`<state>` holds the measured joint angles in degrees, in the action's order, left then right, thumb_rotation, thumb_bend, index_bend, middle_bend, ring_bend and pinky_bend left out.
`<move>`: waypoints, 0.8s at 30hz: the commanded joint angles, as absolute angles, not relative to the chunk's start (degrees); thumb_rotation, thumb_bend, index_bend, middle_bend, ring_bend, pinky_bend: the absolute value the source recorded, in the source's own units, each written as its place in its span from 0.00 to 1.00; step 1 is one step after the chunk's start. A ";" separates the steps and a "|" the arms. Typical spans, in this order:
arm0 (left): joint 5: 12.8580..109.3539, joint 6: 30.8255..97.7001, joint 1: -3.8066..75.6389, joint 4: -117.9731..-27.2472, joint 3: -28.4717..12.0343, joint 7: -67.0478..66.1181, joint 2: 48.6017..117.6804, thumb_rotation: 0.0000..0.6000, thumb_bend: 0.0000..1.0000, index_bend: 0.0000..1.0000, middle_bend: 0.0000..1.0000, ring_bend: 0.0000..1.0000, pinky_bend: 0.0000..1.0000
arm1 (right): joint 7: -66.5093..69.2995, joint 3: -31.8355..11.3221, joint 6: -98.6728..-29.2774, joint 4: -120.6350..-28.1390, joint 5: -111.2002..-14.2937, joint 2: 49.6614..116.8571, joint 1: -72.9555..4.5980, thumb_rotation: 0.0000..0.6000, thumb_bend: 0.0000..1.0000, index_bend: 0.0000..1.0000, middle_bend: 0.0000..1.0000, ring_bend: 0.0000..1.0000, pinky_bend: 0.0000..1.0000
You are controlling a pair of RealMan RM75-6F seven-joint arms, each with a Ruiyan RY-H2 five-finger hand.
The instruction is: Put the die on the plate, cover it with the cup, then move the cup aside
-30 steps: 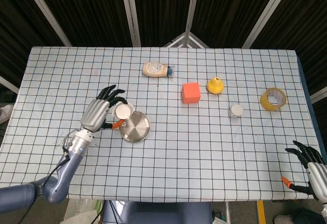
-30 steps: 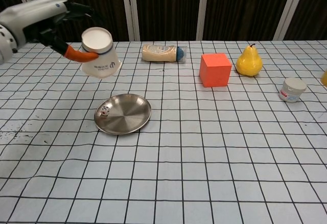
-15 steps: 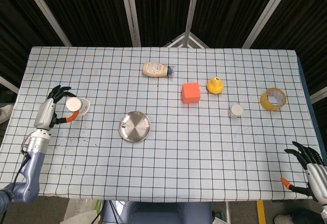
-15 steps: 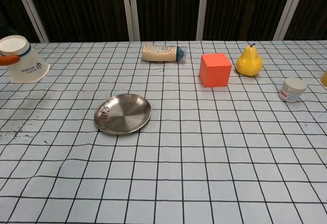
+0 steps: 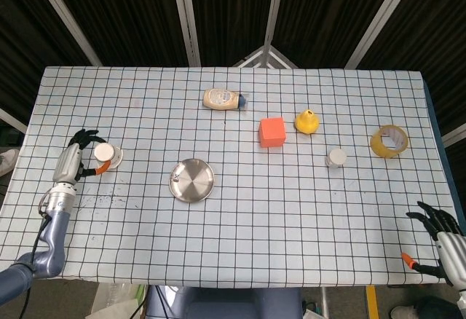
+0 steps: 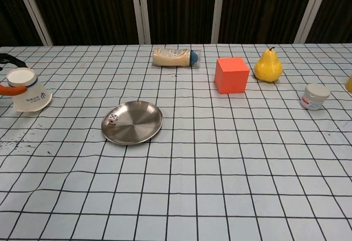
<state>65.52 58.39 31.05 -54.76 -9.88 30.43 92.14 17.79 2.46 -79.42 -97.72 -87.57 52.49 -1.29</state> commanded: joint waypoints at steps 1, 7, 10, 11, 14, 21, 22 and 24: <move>65.82 56.60 31.64 -53.05 -10.19 30.90 93.52 1.00 0.55 0.53 0.13 0.00 0.04 | 17.75 2.44 -79.21 -97.54 -87.33 52.54 -1.31 1.00 0.23 0.23 0.09 0.09 0.00; 67.15 56.35 32.08 -52.58 -11.09 32.73 94.59 1.00 0.55 0.50 0.12 0.00 0.04 | 17.33 2.38 -78.95 -97.45 -87.32 52.79 -1.47 1.00 0.23 0.23 0.09 0.09 0.00; 68.58 56.98 31.99 -52.78 -10.92 33.11 94.32 1.00 0.55 0.41 0.10 0.00 0.04 | 17.28 2.41 -78.88 -97.48 -87.37 52.83 -1.49 1.00 0.23 0.23 0.09 0.09 0.00; 69.05 57.28 31.89 -52.86 -10.82 33.32 94.19 1.00 0.55 0.38 0.10 0.00 0.04 | 17.27 2.40 -78.82 -97.45 -87.34 52.85 -1.52 1.00 0.23 0.23 0.09 0.09 0.00; 69.84 58.22 31.37 -52.92 -10.93 34.57 94.03 1.00 0.55 0.34 0.10 0.00 0.04 | 17.29 2.39 -78.62 -97.39 -87.27 52.94 -1.60 1.00 0.23 0.23 0.09 0.09 0.00; 71.17 58.44 30.54 -51.89 -10.68 36.47 94.05 1.00 0.55 0.29 0.09 0.00 0.04 | 16.96 2.45 -78.40 -97.83 -87.27 52.83 -1.66 1.00 0.23 0.25 0.09 0.09 0.00; 71.40 58.21 30.51 -51.85 -10.58 36.60 93.93 1.00 0.55 0.29 0.09 0.00 0.04 | 16.94 2.47 -78.37 -97.86 -87.26 52.82 -1.66 1.00 0.23 0.25 0.09 0.09 0.00; 71.74 57.97 30.50 -51.63 -10.39 36.39 93.81 1.00 0.55 0.29 0.08 0.00 0.04 | 16.98 2.51 -78.49 -97.93 -87.30 52.78 -1.57 1.00 0.23 0.25 0.09 0.09 0.00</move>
